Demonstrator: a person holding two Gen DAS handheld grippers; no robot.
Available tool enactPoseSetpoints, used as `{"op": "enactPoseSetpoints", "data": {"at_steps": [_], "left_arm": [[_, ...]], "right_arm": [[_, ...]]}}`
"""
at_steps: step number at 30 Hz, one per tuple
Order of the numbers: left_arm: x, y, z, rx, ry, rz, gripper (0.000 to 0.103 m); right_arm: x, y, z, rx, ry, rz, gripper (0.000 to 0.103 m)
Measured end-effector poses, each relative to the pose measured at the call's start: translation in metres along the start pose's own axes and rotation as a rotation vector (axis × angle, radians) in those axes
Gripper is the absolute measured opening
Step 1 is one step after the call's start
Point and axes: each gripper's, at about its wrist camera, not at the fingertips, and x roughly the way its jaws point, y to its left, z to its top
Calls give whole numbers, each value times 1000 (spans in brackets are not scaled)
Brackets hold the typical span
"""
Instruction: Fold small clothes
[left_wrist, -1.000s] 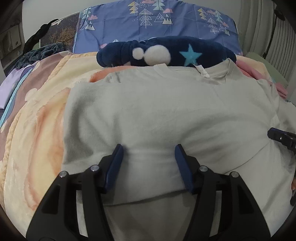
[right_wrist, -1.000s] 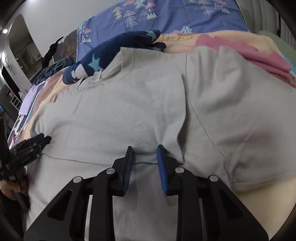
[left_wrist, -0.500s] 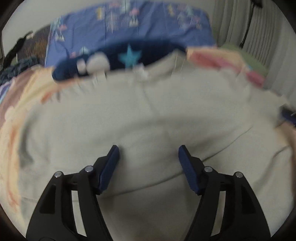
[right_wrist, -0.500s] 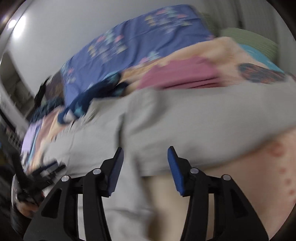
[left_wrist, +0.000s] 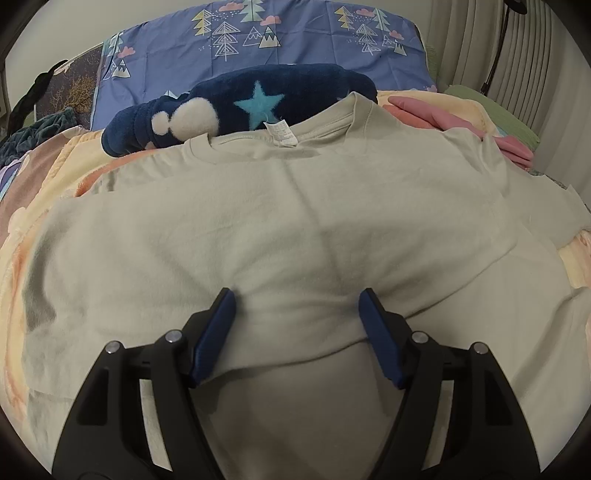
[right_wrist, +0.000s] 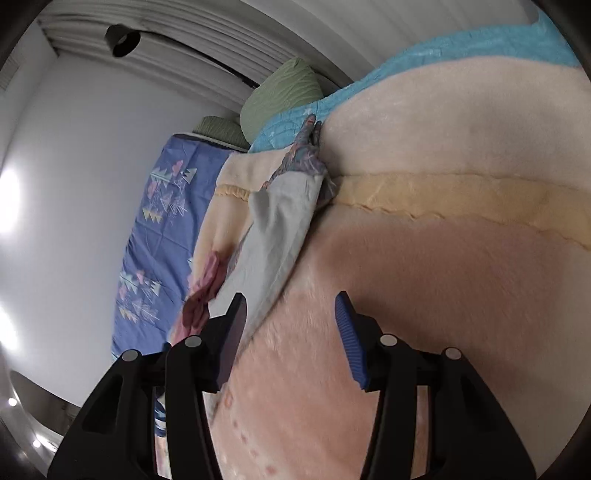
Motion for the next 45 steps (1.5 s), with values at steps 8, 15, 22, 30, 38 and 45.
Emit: {"op": "enactPoseSetpoints", "data": {"at_steps": [8, 15, 22, 30, 38, 45], "left_arm": [[0, 4, 0, -22, -6, -28, 72], [1, 4, 0, -23, -7, -31, 73], [2, 5, 0, -29, -10, -45, 75], [-2, 15, -2, -74, -25, -104, 75], [-5, 35, -4, -182, -54, -232, 75], [-16, 62, -9, -359, -85, -418, 75]], "right_arm": [[42, 7, 23, 82, 38, 60, 31], [41, 56, 15, -10, -55, 121, 4], [72, 199, -67, -255, 108, 406, 4], [143, 291, -302, -786, 565, 420, 4], [158, 250, -347, -785, 687, 304, 4], [149, 240, -353, -822, 698, 339, 7]]}}
